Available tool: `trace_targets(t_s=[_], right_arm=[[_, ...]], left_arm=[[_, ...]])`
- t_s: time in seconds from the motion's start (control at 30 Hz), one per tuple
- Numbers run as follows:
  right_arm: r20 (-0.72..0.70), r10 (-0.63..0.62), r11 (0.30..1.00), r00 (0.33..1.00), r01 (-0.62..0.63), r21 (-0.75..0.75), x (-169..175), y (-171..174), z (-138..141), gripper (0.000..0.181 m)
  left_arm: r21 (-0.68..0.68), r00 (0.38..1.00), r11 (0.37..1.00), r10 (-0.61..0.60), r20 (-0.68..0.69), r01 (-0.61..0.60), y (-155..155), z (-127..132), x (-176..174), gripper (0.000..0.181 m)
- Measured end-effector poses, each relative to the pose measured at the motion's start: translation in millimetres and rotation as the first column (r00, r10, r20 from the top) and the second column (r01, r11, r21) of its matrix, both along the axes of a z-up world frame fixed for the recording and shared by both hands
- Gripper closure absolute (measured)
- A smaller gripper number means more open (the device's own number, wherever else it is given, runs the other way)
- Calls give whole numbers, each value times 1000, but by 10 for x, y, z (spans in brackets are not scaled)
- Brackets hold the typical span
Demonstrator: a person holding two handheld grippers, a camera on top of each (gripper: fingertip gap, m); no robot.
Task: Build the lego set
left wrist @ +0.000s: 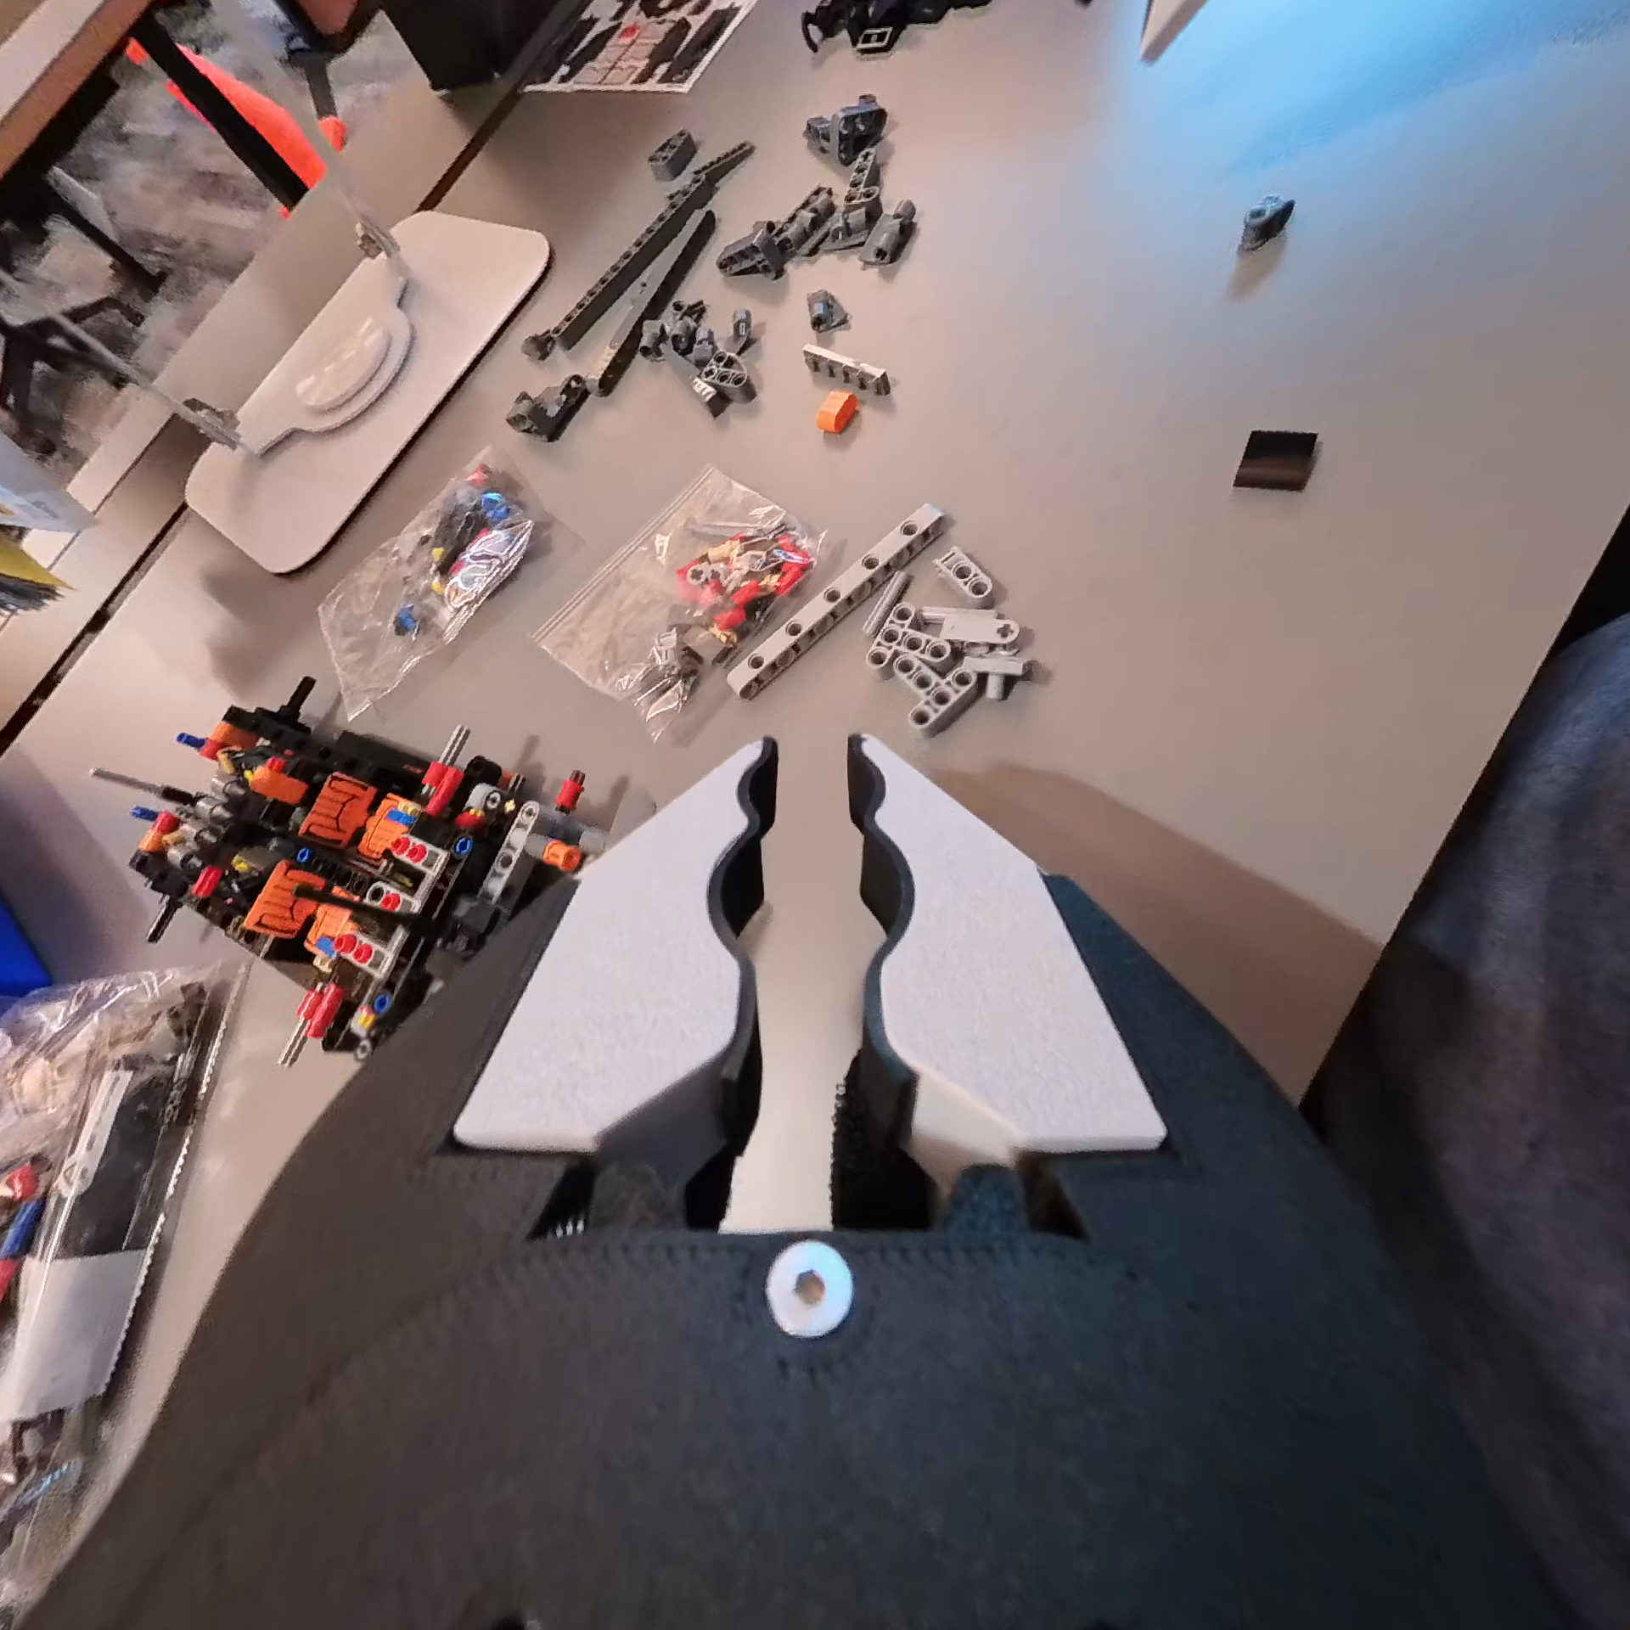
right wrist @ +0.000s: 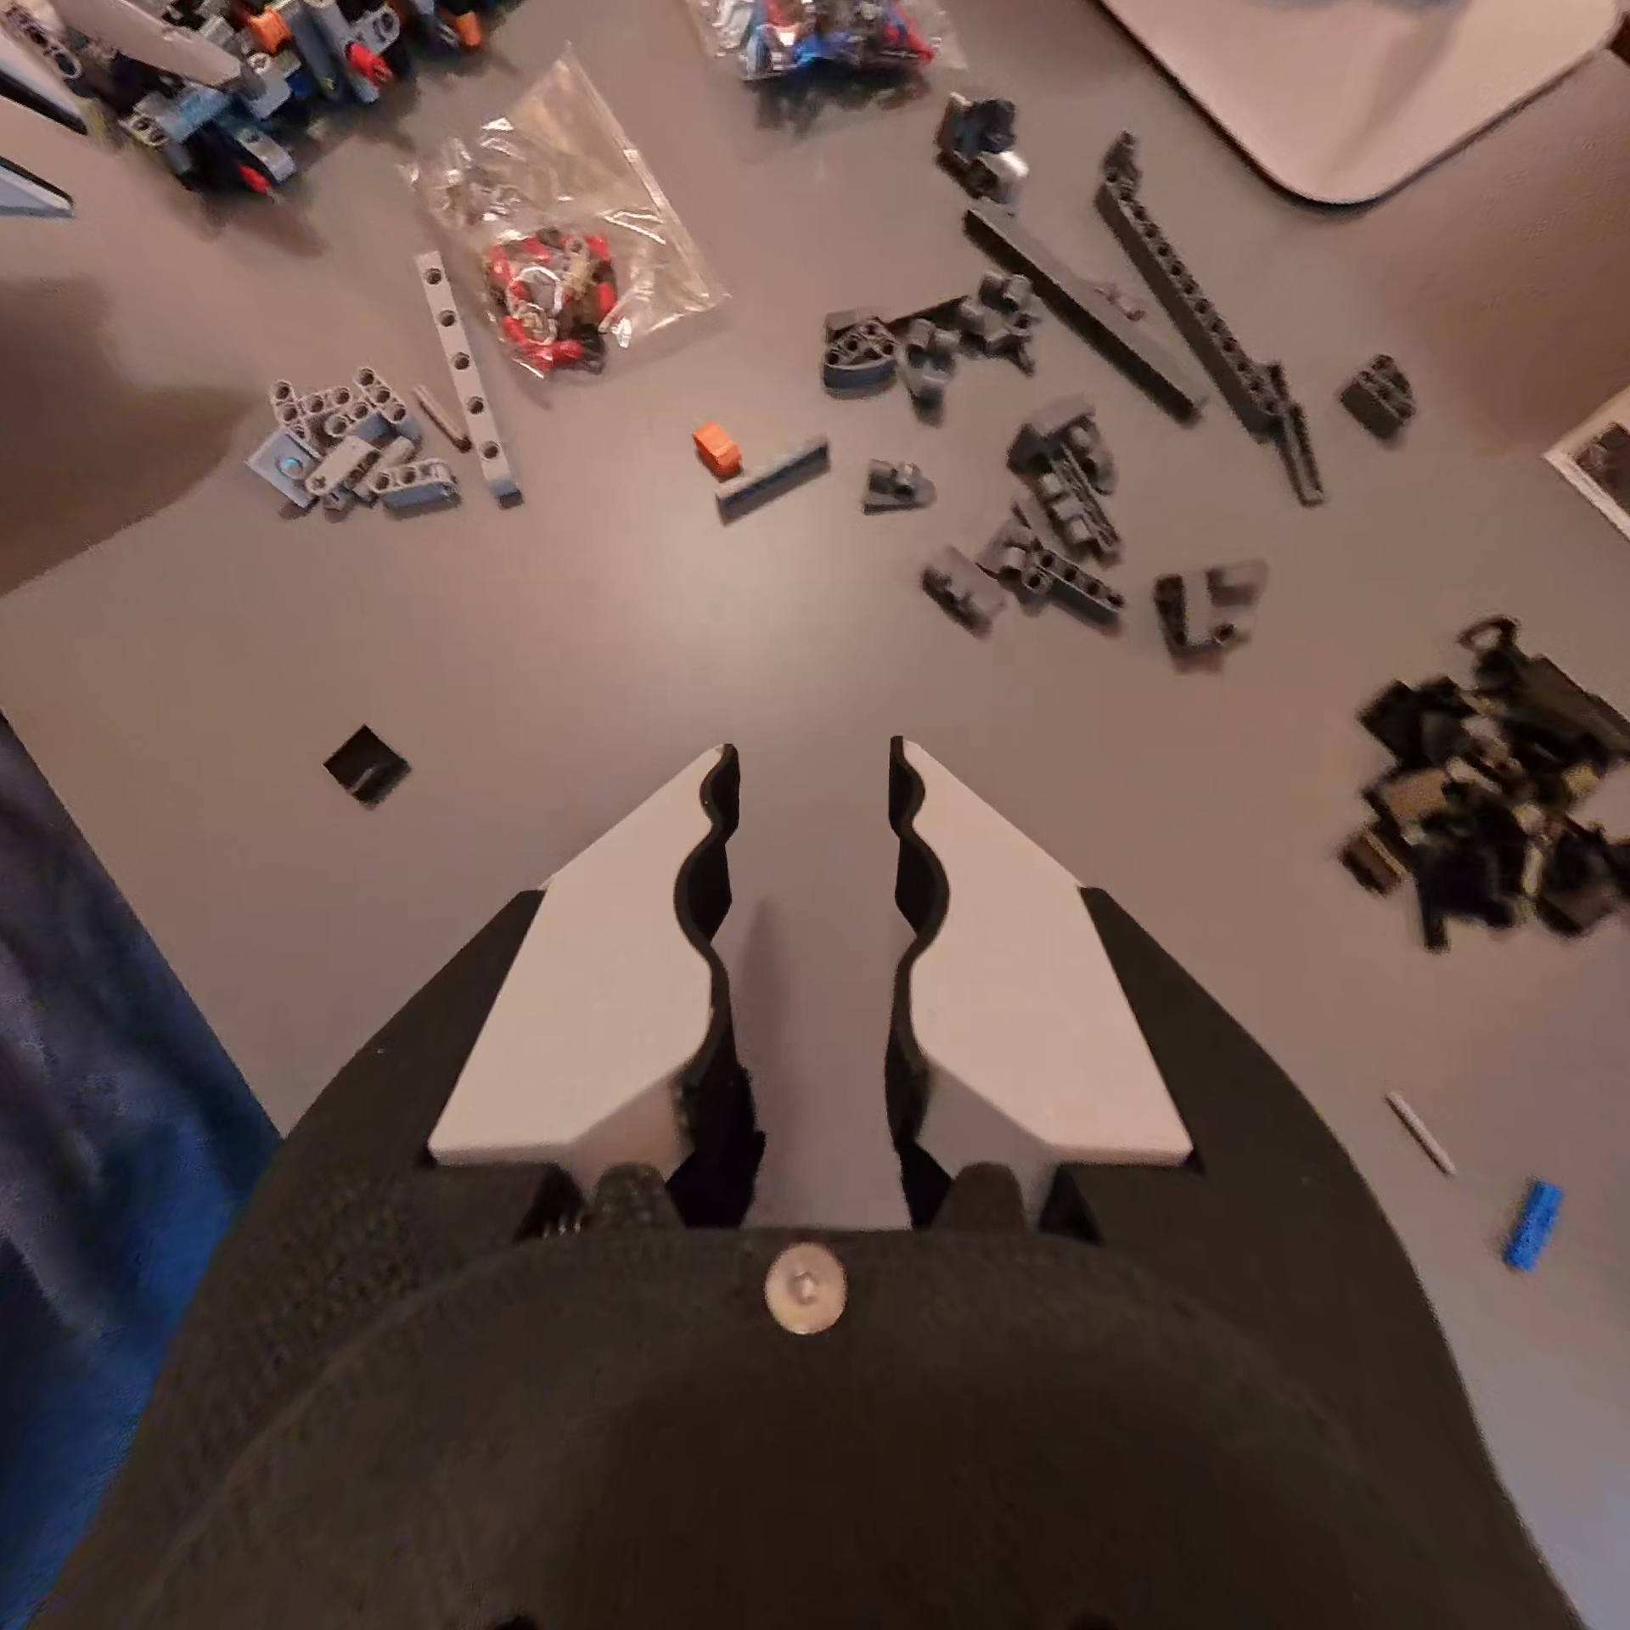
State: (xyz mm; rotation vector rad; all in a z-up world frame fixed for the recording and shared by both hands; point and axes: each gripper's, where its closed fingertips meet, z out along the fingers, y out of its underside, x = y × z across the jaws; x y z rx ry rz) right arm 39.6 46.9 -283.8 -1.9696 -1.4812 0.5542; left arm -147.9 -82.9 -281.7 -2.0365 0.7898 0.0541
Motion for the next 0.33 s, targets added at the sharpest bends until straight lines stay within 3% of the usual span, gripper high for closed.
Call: trace_targets(t_s=[0.03, 0.33], right_arm=[[6, 21, 1000, 1000, -21, -4, -86, -26, -26, 149], [87, 243, 965, 966, -250, 79, -888, -78, -201, 153]], left_arm=[[1, 1000, 1000, 5, 0, -5, -16, 2, -17, 167], [7, 997, 997, 81, 5, -81, -168, 11, -243, 168]])
